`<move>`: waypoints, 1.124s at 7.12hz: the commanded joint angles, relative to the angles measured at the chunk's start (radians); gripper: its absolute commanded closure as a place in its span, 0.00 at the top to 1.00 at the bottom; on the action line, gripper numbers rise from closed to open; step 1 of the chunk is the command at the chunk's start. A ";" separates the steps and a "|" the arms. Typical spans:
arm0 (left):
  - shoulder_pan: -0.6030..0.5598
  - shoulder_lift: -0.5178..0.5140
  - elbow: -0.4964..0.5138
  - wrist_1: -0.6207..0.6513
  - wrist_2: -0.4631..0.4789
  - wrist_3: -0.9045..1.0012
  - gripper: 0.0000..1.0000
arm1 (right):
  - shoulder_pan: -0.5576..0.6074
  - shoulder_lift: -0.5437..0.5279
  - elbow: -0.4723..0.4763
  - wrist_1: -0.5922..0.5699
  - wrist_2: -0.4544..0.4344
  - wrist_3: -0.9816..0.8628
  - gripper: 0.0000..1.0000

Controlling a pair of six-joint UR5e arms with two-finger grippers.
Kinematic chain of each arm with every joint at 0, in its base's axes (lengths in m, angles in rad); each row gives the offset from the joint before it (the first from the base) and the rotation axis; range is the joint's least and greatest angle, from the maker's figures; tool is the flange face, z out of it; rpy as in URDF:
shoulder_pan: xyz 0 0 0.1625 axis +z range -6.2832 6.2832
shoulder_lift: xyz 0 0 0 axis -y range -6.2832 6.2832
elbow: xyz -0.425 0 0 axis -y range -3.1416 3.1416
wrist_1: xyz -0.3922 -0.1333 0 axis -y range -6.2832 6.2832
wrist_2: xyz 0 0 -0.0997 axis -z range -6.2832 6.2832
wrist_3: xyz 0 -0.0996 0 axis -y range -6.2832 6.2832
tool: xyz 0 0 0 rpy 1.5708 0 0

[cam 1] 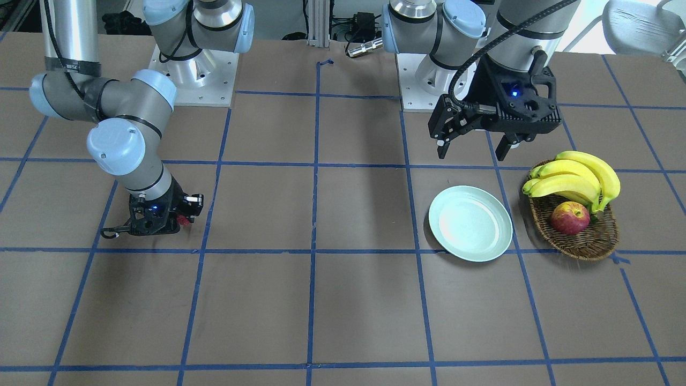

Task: Collect all strawberries into plate
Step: 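Reach the right gripper down to the strawberries and grasp one, then carry the strawberry with the right gripper toward the table middle and release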

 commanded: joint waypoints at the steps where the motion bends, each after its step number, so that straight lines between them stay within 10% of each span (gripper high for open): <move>1: 0.002 0.003 0.005 -0.001 -0.001 0.001 1.00 | 0.152 0.006 -0.076 0.024 0.040 0.265 0.07; 8: 0.025 0.003 -0.001 -0.004 -0.001 0.013 1.00 | 0.540 0.235 -0.325 -0.013 0.123 0.903 0.19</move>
